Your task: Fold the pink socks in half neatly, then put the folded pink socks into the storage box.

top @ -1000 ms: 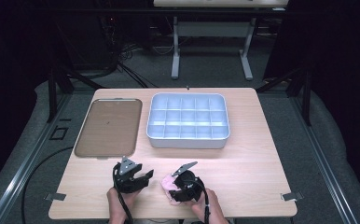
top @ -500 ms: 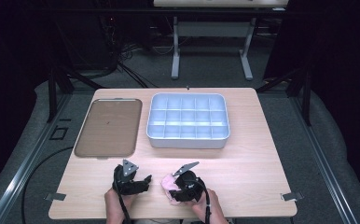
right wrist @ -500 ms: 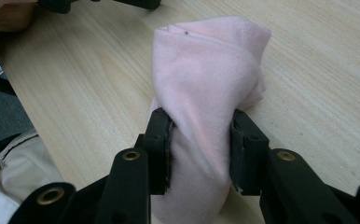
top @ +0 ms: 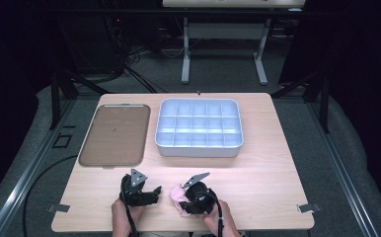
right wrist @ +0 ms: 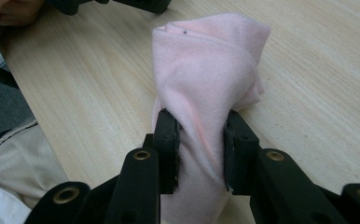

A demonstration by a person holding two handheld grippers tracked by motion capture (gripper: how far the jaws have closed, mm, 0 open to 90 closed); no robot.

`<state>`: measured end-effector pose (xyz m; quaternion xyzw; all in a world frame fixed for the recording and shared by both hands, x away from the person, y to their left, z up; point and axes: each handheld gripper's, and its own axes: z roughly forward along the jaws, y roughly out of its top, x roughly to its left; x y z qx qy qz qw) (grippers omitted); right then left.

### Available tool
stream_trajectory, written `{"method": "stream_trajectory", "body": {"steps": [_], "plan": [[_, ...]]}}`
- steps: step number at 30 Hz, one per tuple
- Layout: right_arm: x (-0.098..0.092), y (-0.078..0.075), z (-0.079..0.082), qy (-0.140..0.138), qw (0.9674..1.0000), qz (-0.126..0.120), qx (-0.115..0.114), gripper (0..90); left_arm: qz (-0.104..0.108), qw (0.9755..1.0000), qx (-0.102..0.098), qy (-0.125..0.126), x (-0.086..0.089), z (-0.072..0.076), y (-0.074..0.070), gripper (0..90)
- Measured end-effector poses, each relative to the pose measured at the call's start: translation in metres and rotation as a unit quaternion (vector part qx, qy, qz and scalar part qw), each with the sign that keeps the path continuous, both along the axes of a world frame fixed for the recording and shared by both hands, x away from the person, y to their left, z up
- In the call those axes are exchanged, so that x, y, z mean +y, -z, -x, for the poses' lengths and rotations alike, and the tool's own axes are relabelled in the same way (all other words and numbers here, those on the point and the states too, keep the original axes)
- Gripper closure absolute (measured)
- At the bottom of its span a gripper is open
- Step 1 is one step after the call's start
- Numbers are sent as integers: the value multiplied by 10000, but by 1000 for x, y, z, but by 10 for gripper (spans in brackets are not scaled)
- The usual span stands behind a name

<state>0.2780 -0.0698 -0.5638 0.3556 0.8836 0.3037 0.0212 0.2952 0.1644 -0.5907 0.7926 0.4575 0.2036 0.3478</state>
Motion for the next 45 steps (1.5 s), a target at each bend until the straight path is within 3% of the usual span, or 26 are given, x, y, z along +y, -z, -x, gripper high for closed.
{"method": "stream_trajectory", "body": {"steps": [4, 16, 25, 38, 45], "plan": [[-8, 5, -3, 6, 9994, -337, 105, 710, 0, 10000, -2, -2, 0, 0, 0, 159], [-16, -1, -1, -159, 9983, -562, 26, 711, -6, 10000, 4, -5, 0, 0, 0, 157], [-27, -21, -1, -183, 9965, -763, -290, 708, -1, 10000, 7, -11, 0, 0, 0, 154], [-52, -36, -6, 158, 9947, -848, -564, 704, -5, 10000, 0, -14, -1, 0, 0, 153], [-67, -40, -12, 264, 9937, -907, -606, 703, -5, 10000, 0, -29, -1, 0, 0, 153]]}}
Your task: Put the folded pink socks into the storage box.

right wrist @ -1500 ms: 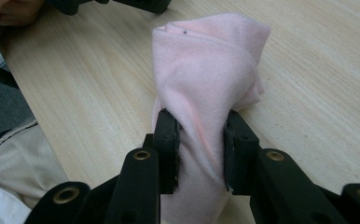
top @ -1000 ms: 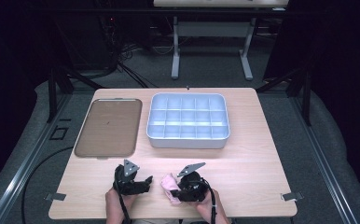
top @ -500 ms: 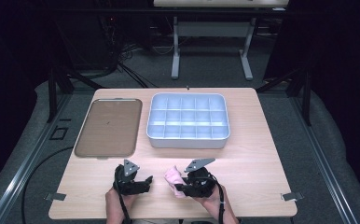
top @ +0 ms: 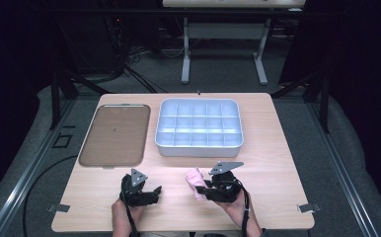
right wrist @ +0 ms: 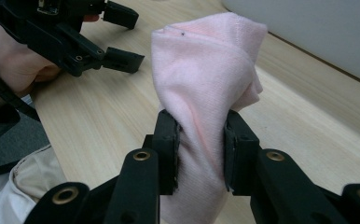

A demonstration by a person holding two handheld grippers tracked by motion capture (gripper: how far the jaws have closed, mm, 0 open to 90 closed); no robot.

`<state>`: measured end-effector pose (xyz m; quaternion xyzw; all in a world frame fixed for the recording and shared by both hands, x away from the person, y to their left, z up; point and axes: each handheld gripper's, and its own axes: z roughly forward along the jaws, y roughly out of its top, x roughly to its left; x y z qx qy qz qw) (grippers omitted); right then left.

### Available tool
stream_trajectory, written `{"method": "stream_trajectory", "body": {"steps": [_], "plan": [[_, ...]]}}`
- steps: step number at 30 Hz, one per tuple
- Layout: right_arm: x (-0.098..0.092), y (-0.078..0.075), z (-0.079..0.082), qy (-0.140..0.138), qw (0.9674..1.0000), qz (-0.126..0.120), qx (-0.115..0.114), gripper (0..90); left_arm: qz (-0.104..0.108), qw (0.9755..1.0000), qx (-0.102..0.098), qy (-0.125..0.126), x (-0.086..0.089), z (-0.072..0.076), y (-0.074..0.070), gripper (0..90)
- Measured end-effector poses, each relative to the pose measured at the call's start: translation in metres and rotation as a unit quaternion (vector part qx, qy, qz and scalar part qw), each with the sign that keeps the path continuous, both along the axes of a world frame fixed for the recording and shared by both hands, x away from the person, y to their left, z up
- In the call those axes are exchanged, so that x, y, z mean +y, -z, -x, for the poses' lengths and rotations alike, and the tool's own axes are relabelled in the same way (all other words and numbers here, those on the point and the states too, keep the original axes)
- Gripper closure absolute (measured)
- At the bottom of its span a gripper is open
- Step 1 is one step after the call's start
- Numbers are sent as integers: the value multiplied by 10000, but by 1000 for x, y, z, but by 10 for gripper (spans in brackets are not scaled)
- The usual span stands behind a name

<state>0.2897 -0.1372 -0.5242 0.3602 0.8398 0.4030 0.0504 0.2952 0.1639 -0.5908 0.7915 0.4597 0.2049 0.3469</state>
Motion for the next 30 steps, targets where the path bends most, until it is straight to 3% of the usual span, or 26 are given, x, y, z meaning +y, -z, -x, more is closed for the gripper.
{"method": "stream_trajectory", "body": {"steps": [17, 30], "plan": [[-28, -9, -9, 403, 9991, -52, -147, 701, 3, 10000, -3, -21, 0, 0, 0, 154], [-40, -27, -14, 593, 9971, -141, -457, 701, 4, 10000, 1, -20, 0, 0, 0, 154]]}}
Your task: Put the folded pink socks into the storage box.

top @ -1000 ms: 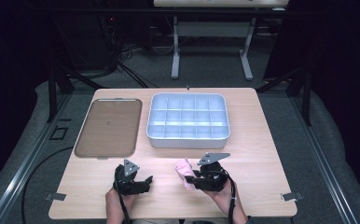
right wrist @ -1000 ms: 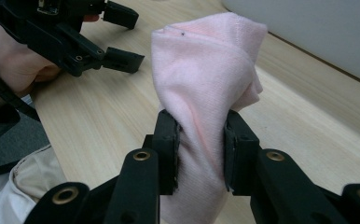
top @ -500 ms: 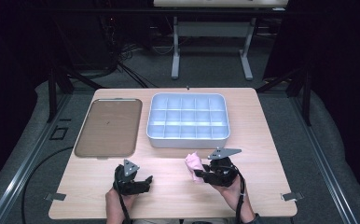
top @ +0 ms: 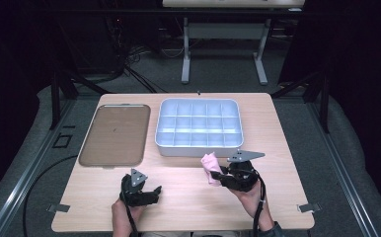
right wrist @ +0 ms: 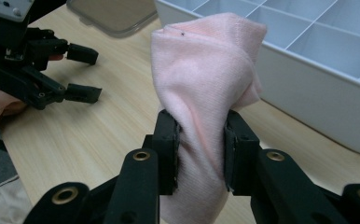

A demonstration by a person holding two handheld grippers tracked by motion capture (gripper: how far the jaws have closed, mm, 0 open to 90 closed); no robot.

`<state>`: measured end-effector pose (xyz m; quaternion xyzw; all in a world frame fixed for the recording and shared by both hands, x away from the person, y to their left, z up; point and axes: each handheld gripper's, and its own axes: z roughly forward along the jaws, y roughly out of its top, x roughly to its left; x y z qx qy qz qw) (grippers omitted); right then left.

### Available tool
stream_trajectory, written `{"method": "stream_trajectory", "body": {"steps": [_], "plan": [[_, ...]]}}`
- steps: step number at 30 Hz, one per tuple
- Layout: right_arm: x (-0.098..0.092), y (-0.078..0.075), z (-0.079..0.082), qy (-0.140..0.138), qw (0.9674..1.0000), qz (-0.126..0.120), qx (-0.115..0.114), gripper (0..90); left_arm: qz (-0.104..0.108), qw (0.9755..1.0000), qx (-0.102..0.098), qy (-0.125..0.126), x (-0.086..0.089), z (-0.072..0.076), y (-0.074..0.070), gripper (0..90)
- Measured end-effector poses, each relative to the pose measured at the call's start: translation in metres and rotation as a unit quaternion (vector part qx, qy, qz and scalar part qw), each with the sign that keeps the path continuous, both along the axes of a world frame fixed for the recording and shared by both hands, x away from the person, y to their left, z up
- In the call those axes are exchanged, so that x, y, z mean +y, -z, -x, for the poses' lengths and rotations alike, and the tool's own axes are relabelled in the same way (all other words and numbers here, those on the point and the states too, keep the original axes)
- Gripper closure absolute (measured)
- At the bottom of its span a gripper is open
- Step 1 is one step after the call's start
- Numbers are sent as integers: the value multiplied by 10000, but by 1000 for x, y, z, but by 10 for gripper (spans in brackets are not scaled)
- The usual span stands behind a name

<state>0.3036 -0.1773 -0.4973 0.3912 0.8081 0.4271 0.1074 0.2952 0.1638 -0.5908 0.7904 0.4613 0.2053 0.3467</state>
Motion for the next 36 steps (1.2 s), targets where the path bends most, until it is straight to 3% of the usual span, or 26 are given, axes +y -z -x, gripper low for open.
{"method": "stream_trajectory", "body": {"steps": [17, 29, 36], "plan": [[-25, -20, -18, 470, 9978, -238, -413, 700, 1, 10000, 3, -12, 0, 0, 0, 154], [-31, -32, -34, 651, 9960, -179, -592, 700, 1, 10000, 4, -15, 0, 0, 0, 154], [-35, -35, -43, 749, 9954, -99, -586, 700, 1, 10000, 3, -16, 0, 0, 0, 154]]}}
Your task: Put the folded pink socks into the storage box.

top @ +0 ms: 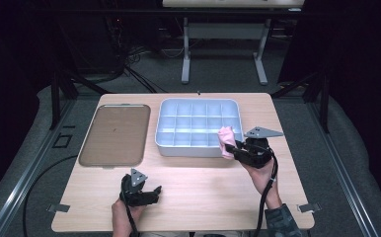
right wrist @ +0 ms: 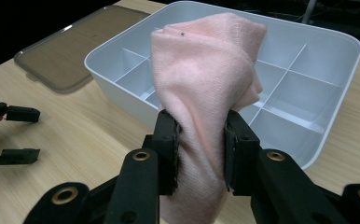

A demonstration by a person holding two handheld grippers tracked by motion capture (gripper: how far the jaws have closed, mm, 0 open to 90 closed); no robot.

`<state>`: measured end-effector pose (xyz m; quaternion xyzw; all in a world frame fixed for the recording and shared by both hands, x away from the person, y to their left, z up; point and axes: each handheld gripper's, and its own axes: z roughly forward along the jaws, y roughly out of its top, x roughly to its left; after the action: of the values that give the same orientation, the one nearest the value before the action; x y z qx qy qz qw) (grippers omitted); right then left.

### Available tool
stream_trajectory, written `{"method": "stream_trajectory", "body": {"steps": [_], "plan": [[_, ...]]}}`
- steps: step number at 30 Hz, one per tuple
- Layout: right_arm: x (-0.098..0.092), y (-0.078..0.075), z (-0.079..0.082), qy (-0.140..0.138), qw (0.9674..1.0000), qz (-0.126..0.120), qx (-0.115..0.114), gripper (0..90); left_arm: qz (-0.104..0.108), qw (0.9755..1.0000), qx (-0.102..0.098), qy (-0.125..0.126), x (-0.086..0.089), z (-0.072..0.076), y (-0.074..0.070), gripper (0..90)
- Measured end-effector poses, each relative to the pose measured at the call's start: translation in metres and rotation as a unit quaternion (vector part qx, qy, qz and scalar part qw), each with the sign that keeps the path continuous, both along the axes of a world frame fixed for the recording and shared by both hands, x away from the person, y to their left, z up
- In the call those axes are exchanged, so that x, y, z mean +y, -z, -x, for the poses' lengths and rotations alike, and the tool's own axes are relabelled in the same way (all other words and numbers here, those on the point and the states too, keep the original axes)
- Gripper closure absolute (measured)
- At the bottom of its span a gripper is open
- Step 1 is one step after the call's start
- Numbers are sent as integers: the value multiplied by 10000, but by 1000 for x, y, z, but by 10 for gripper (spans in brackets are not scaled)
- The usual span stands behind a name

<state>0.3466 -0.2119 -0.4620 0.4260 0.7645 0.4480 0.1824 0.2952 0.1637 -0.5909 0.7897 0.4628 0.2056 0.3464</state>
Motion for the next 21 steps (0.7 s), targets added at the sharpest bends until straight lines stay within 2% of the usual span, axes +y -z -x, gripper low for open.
{"method": "stream_trajectory", "body": {"steps": [9, 21], "plan": [[-9, -1, -18, 202, 9998, 81, 42, 700, -1, 10000, -1, 3, 0, 0, 0, 154], [-10, 12, -50, 412, 9986, 250, 229, 699, -2, 10000, -1, 4, 0, 0, 0, 154]]}}
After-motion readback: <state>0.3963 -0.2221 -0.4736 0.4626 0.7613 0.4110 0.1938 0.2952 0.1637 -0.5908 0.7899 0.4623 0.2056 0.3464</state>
